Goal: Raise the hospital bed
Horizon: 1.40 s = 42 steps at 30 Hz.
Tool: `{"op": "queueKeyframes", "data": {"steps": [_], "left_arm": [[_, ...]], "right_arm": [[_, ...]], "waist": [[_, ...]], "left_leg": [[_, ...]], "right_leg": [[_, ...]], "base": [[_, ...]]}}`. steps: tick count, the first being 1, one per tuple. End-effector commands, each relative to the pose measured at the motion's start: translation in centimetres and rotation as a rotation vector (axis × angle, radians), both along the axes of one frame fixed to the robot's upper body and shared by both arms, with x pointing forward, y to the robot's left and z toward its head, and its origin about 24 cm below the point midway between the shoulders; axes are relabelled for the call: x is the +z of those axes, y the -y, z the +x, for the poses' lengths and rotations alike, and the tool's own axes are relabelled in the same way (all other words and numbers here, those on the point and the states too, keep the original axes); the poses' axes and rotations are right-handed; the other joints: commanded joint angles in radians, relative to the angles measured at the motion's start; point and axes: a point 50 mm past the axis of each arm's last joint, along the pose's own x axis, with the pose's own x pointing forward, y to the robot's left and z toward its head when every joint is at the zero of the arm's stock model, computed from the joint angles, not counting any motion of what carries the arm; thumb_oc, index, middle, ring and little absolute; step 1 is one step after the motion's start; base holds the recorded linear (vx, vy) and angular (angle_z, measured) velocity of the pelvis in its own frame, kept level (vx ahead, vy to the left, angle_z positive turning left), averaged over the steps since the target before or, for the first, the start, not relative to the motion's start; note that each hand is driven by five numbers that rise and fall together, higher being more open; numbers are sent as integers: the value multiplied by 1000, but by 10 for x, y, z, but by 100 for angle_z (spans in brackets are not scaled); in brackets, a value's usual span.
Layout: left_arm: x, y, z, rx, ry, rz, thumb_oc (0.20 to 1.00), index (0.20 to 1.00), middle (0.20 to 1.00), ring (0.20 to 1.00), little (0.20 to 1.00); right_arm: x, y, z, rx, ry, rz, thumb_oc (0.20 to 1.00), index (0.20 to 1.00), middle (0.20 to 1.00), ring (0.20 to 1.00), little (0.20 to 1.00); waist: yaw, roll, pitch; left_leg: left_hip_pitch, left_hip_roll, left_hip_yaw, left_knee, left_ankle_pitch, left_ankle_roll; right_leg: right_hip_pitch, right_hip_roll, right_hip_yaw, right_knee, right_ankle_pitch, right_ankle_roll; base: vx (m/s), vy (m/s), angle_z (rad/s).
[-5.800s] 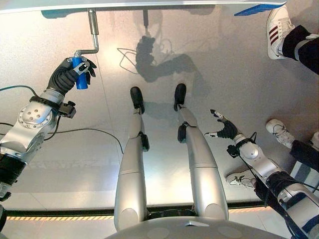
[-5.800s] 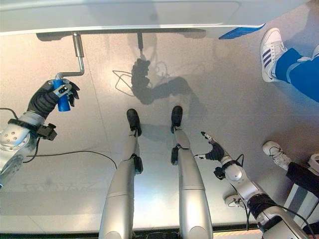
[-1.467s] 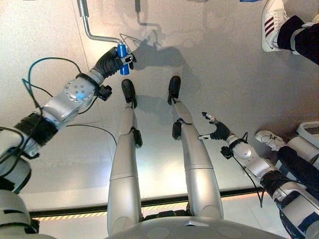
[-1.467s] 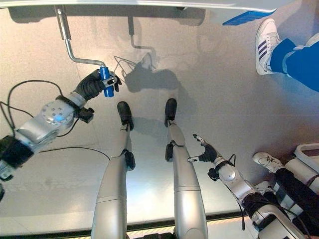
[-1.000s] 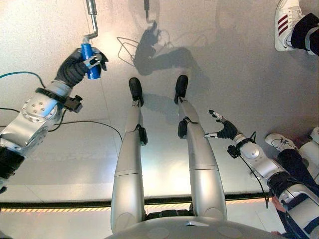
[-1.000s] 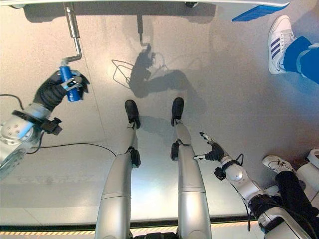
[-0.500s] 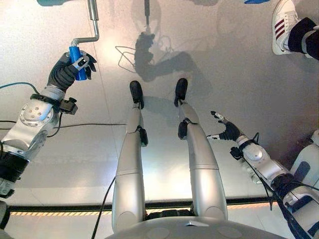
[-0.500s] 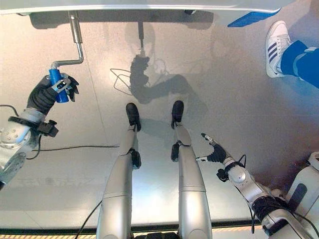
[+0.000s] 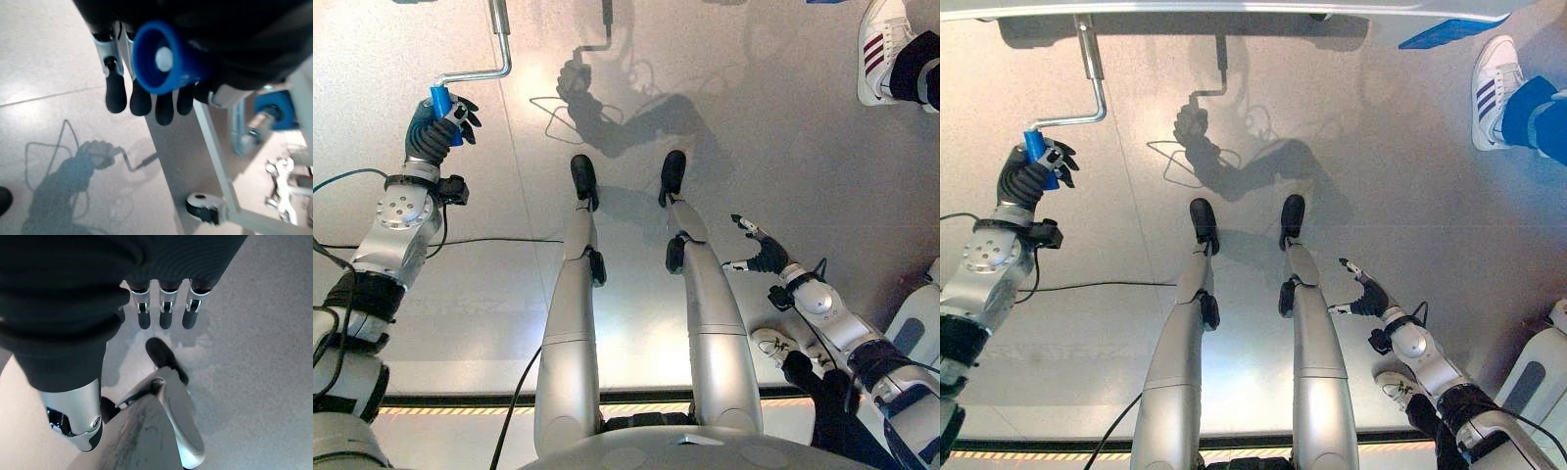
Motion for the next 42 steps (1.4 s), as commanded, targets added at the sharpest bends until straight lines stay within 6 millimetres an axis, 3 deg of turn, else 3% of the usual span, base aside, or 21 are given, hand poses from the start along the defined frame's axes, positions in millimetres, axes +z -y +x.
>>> {"op": "queueKeyframes", "data": {"steps": [1,12,23,28,36,42], "left_arm": [[13,7,5,-3,41,69,200,200,200,200,200],[15,16,42,101,-43,60,200,200,200,200,200],[25,59,68,66,-68,152,200,200,200,200,200],[37,91,76,-11,-27,184,200,200,200,200,200],[64,136,70,-189,112,252,200,200,200,200,200],[77,135,46,-312,218,242,200,200,200,200,200]], "right_arm": [[-11,-8,-13,42,-40,5,1000,1000,1000,1000,1000],[-9,-20,-6,84,-55,25,1000,1000,1000,1000,1000],[-13,-29,-1,107,-80,23,1000,1000,1000,1000,1000],[-14,-32,0,112,-86,26,1000,1000,1000,1000,1000],[-16,-31,-1,109,-93,23,1000,1000,1000,1000,1000],[-19,-25,-6,93,-95,10,1000,1000,1000,1000,1000]], "waist": [[-44,-33,-19],[-77,-59,-12],[-101,-81,-22],[-110,-83,-31],[-107,-70,-39],[-86,-49,-36]], "left_leg": [[42,-83,20,82,-139,86],[14,-73,24,124,-157,92],[-2,-69,23,138,-162,95],[0,-67,24,133,-164,96],[9,-74,24,122,-161,96],[17,-84,22,102,-152,95]], "right_leg": [[53,45,-13,-72,79,100],[31,51,-7,-48,78,98],[17,59,-4,-43,80,96],[15,60,-2,-44,82,97],[23,59,-2,-52,82,98],[30,55,-5,-63,82,98]], "base": [[0,0,0],[0,0,0],[0,0,0],[0,0,0],[0,0,0],[0,0,0]]}}
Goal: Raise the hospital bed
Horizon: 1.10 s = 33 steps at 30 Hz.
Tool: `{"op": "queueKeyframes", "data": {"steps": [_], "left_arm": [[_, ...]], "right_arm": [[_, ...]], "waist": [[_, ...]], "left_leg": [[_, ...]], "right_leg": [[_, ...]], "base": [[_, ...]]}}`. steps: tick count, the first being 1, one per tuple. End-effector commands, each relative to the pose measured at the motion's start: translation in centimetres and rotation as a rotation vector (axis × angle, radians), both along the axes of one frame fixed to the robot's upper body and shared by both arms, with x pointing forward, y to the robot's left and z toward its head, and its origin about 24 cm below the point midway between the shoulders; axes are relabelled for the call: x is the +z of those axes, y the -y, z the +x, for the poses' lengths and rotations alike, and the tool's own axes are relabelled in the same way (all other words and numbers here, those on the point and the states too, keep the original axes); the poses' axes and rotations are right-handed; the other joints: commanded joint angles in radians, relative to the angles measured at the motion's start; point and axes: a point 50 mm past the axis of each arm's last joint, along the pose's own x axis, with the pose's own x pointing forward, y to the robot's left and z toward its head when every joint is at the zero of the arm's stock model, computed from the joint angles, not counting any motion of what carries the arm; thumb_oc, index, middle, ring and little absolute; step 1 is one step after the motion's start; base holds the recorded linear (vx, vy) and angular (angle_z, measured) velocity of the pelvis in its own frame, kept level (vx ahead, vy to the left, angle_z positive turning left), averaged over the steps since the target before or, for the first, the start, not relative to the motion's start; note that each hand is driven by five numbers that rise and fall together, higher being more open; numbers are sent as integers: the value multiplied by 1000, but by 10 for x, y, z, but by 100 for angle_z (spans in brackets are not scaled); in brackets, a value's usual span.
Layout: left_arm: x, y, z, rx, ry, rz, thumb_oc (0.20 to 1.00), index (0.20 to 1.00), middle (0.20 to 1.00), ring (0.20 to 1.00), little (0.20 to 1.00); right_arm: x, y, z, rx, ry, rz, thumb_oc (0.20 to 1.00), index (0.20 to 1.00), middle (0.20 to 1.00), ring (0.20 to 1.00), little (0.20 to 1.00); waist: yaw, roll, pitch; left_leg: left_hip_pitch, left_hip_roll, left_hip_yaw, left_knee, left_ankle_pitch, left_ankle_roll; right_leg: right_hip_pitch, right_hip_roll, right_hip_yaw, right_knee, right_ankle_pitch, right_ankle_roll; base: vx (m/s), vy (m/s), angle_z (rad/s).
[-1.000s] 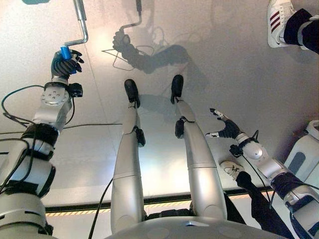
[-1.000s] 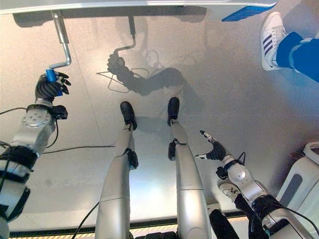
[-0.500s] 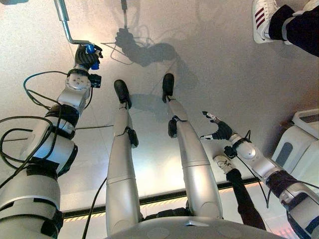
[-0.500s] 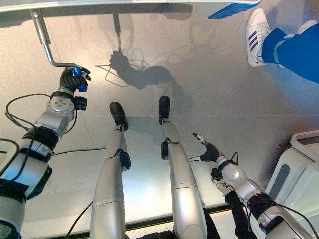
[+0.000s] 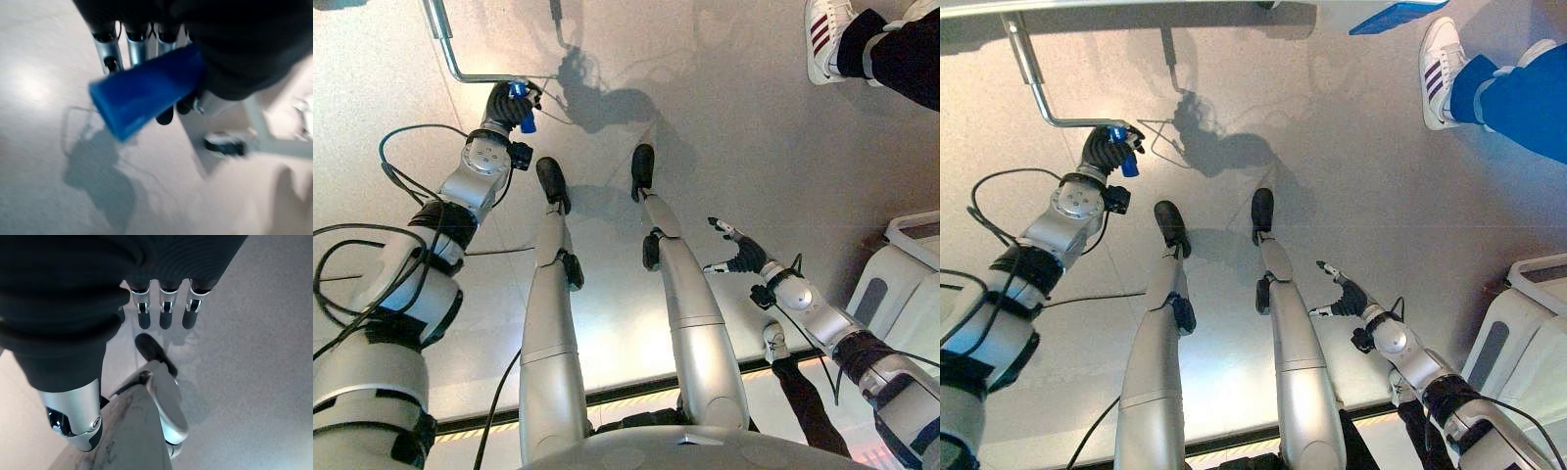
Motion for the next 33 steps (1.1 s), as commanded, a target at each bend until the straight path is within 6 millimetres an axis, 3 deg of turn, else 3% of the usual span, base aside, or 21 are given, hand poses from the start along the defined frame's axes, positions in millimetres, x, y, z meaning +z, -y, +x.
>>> {"op": "queueKeyframes", "data": {"steps": [1,6,9,16,25,33], "left_arm": [[55,45,-21,-282,279,-15,200,200,200,200,200],[57,27,-47,-333,322,-38,200,200,200,200,200],[56,23,-52,-331,324,-44,200,200,200,200,200],[47,-13,-91,-327,325,-48,200,200,200,200,200],[26,-47,-116,-241,278,-84,200,200,200,200,200],[10,-66,-128,-174,242,-131,200,200,200,200,200]], "right_arm": [[-13,4,-13,-12,-46,-2,1000,1000,1000,1000,1000],[-13,9,-17,-29,-40,4,1000,1000,1000,1000,1000],[-13,10,-18,-32,-41,2,1000,1000,1000,1000,1000],[-11,20,-24,-54,-28,-8,1000,1000,1000,1000,1000],[-8,28,-27,-68,-10,-18,1000,1000,1000,1000,1000],[-8,32,-30,-75,-8,-25,1000,1000,1000,1000,1000]], "waist": [[22,31,-26],[40,42,-23],[41,44,-24],[70,62,-14],[91,78,-3],[101,87,1]], "left_leg": [[68,-80,-1,32,-115,73],[66,-83,-4,34,-114,74],[65,-83,-5,36,-115,74],[69,-86,-5,31,-112,73],[71,-88,-7,32,-109,74],[75,-91,-10,31,-106,75]], "right_leg": [[44,58,-28,-32,53,77],[41,55,-31,-28,51,77],[40,54,-31,-27,51,77],[42,50,-33,-25,52,77],[45,46,-37,-21,51,78],[51,43,-38,-18,49,78]], "base": [[0,0,0],[0,0,0],[0,0,0],[0,0,0],[-1,1,0],[0,0,0]]}}
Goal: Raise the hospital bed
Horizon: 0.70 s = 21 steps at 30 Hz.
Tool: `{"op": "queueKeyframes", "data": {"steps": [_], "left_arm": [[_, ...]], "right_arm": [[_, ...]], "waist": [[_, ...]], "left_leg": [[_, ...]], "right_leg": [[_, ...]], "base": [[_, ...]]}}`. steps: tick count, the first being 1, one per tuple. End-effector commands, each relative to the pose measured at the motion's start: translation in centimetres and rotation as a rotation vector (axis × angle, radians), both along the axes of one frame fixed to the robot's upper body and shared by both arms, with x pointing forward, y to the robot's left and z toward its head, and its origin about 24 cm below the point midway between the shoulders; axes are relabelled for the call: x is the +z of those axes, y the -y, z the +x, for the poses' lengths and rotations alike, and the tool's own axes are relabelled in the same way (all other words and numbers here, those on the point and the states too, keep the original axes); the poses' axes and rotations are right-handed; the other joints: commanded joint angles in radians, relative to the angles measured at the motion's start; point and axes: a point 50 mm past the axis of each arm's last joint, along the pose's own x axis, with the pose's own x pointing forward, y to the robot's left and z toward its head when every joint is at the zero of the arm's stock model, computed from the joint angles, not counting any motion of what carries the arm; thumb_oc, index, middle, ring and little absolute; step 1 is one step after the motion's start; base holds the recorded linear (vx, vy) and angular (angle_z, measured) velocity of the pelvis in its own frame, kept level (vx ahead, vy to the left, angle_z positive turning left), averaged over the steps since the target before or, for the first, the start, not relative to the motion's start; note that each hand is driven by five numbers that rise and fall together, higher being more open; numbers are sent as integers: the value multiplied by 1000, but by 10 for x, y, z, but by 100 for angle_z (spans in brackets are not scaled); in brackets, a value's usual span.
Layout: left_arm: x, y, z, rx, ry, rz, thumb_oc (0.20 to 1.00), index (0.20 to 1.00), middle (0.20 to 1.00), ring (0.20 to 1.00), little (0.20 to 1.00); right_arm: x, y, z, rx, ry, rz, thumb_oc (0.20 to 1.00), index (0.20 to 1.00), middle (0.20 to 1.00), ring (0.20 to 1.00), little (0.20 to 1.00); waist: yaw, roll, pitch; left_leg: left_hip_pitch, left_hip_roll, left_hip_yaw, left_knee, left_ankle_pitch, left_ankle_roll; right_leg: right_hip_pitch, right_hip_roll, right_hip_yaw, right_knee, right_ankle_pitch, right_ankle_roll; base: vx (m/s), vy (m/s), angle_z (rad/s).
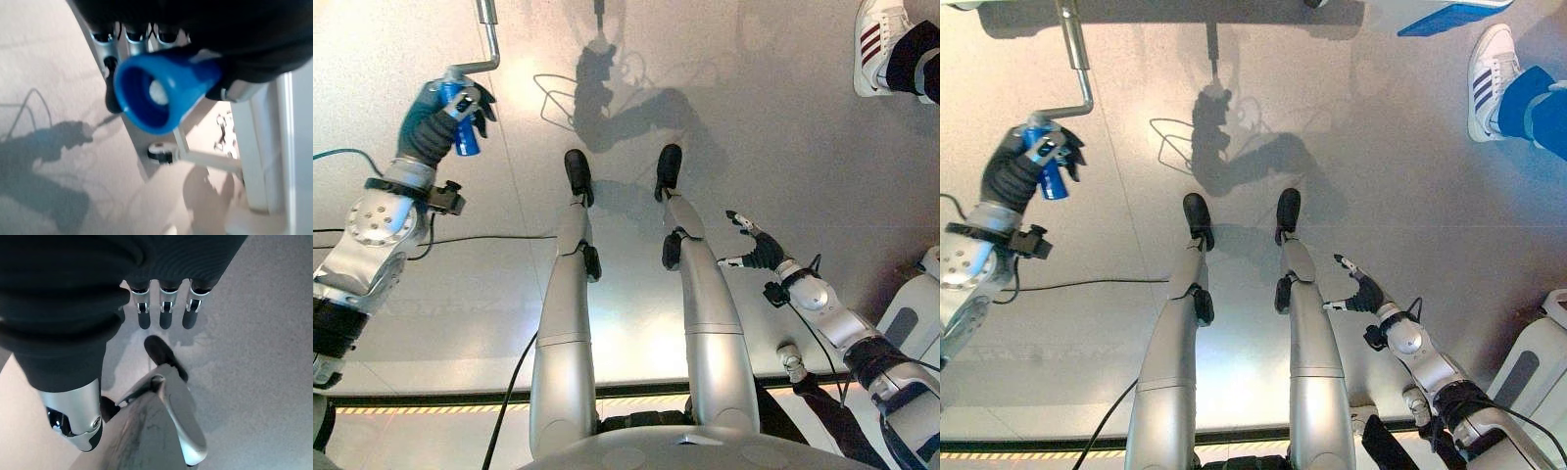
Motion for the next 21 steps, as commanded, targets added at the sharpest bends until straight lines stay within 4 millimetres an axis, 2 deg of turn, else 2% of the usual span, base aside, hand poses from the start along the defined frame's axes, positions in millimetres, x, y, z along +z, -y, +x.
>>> {"op": "queueKeyframes", "data": {"steps": [1,5,11,21], "left_arm": [[-7,-7,-17,-3,36,-42,200,200,200,200,200],[-20,-17,-12,55,-15,-57,200,200,200,200,200],[-30,-20,3,105,-52,-66,200,200,200,200,200],[-17,-11,45,180,-38,-89,200,200,200,200,200]], "right_arm": [[-16,11,-25,7,-55,-33,1000,1000,1000,1000,1000],[-15,11,-24,13,-52,-39,1000,1000,1000,1000,1000],[-13,9,-21,21,-48,-45,1000,1000,1000,1000,1000],[-12,6,-17,19,-52,-46,1000,1000,1000,1000,1000]], "waist": [[-11,44,-24],[-11,42,-21],[-20,32,-20],[-46,2,-18]], "left_leg": [[60,-99,-8,30,-110,86],[64,-98,-7,29,-109,86],[63,-95,-4,30,-108,85],[55,-89,-2,47,-114,86]], "right_leg": [[63,42,-38,-70,71,91],[67,40,-40,-72,70,91],[67,40,-41,-71,68,90],[61,43,-40,-62,69,88]], "base": [[0,0,0],[2,8,0],[0,0,0],[1,3,1]]}}
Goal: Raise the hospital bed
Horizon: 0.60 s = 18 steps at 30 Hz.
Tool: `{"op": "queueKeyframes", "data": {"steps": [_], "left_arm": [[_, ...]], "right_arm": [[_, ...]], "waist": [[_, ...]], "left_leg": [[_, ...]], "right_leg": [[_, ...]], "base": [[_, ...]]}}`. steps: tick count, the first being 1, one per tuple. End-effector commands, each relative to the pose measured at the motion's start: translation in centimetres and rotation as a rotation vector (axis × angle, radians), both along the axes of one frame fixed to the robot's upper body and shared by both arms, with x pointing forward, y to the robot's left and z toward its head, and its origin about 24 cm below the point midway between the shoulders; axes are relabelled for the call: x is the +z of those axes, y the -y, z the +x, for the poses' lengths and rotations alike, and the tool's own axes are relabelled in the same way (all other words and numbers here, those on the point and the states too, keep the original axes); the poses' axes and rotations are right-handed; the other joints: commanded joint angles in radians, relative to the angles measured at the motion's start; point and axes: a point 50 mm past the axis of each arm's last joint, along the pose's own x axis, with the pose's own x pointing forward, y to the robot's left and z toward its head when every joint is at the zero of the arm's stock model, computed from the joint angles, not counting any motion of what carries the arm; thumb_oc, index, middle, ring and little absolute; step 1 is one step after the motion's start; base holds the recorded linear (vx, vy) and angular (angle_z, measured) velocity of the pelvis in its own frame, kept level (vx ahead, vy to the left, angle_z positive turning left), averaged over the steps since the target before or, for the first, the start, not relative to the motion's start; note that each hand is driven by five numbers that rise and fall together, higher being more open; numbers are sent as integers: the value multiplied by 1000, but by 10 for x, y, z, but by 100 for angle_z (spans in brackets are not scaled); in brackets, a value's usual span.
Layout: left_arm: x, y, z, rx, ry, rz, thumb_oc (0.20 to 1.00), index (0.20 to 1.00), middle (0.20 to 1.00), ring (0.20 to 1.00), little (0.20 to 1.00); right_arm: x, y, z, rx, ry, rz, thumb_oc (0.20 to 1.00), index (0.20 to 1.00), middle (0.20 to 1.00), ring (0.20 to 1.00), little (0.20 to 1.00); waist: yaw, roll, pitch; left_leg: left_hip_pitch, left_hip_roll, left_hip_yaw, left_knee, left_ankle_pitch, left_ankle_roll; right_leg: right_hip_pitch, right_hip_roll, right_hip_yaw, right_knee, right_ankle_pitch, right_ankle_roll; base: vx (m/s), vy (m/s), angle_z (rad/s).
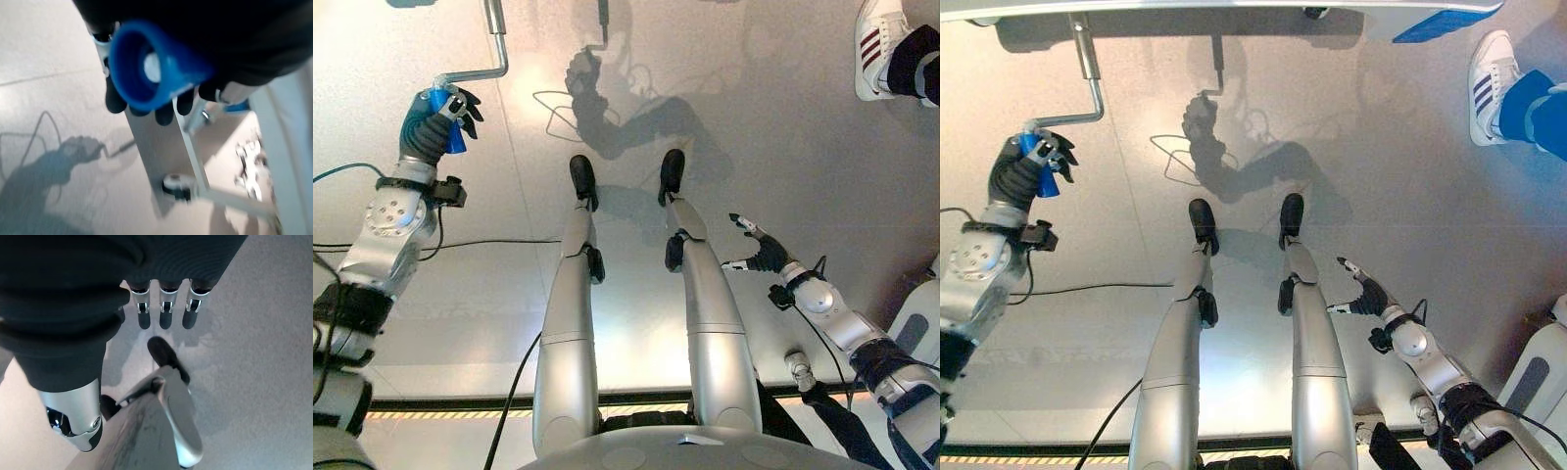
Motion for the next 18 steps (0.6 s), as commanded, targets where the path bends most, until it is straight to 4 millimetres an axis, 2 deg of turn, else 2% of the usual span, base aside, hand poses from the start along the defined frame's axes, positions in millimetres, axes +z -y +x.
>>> {"op": "queueKeyframes", "data": {"steps": [1,10,18], "left_arm": [[3,1,4,23,2,47,200,200,200,200,200],[6,1,47,180,-91,-3,200,200,200,200,200],[12,17,62,193,-120,45,200,200,200,200,200]], "right_arm": [[-13,-8,-14,34,-47,11,1000,1000,1000,1000,1000],[-12,-18,-6,64,-58,29,1000,1000,1000,1000,1000],[-12,-24,-5,87,-72,43,1000,1000,1000,1000,1000]], "waist": [[-49,-21,-18],[-84,-51,-24],[-98,-69,-23]], "left_leg": [[30,-87,4,55,-117,88],[13,-79,7,76,-128,90],[-11,-74,8,107,-144,96]], "right_leg": [[37,43,-33,-65,73,89],[24,51,-28,-58,74,86],[2,57,-26,-37,70,85]], "base": [[8,8,4],[0,0,0],[4,-1,-2]]}}
